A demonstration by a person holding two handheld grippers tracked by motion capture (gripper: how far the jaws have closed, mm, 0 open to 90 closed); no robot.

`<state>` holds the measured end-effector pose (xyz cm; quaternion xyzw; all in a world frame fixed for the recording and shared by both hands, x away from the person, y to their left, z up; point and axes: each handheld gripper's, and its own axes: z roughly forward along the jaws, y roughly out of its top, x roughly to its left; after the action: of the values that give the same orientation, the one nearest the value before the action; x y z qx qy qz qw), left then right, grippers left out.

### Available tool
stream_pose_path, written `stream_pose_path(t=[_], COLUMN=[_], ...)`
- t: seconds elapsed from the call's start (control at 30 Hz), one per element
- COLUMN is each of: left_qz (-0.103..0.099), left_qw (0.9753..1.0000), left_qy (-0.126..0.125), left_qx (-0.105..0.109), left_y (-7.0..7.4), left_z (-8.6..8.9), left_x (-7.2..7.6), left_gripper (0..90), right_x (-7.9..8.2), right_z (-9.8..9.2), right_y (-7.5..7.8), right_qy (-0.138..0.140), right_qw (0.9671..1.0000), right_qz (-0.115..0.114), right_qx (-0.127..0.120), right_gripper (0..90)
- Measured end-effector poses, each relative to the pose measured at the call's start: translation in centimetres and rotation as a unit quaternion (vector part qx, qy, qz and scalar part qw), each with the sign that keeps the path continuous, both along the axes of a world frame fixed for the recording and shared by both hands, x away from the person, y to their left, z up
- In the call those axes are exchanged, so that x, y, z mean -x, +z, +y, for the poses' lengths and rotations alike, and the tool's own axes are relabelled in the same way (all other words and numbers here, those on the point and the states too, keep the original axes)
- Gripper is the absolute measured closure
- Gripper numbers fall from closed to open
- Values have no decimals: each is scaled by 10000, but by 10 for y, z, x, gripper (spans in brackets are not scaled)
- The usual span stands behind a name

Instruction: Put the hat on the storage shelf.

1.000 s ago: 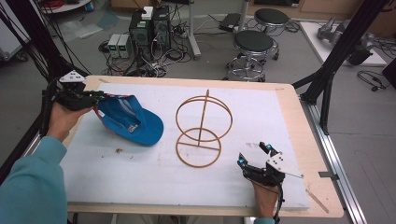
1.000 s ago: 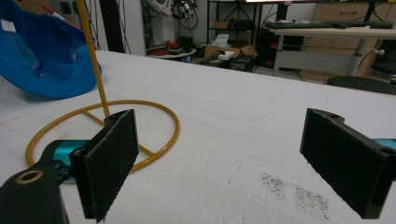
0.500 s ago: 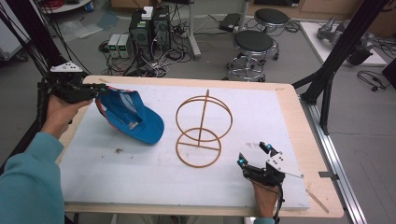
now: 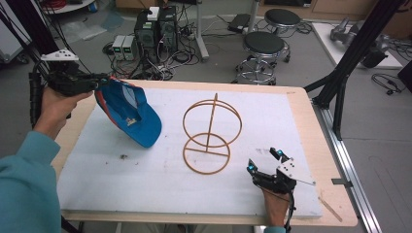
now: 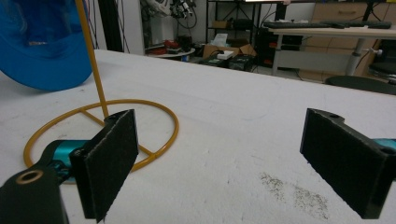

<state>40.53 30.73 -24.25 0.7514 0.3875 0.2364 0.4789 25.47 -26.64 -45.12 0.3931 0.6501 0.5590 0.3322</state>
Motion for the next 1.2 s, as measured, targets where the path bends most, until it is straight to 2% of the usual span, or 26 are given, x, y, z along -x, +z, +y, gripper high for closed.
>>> stream_pose_path(t=[0.3,0.53,0.77,1.2], left_qz=[-231,-350,-322,-369], left_qw=[9997,9992,9988,9986], left_qy=[56,88,65,103], left_qx=[-107,-177,-353,-365], left_y=[21,31,31,31], left_z=[-1,-1,-3,-3], left_x=[2,4,4,4], left_gripper=[777,777,777,777], right_x=[0,0,0,0], right_z=[0,0,0,0], right_y=[0,0,0,0], right_qy=[5,-3,4,2], right_qw=[10000,10000,10000,10000], right_qz=[12,32,23,36], right_qx=[4,-10,-6,-20], right_gripper=[105,105,105,105])
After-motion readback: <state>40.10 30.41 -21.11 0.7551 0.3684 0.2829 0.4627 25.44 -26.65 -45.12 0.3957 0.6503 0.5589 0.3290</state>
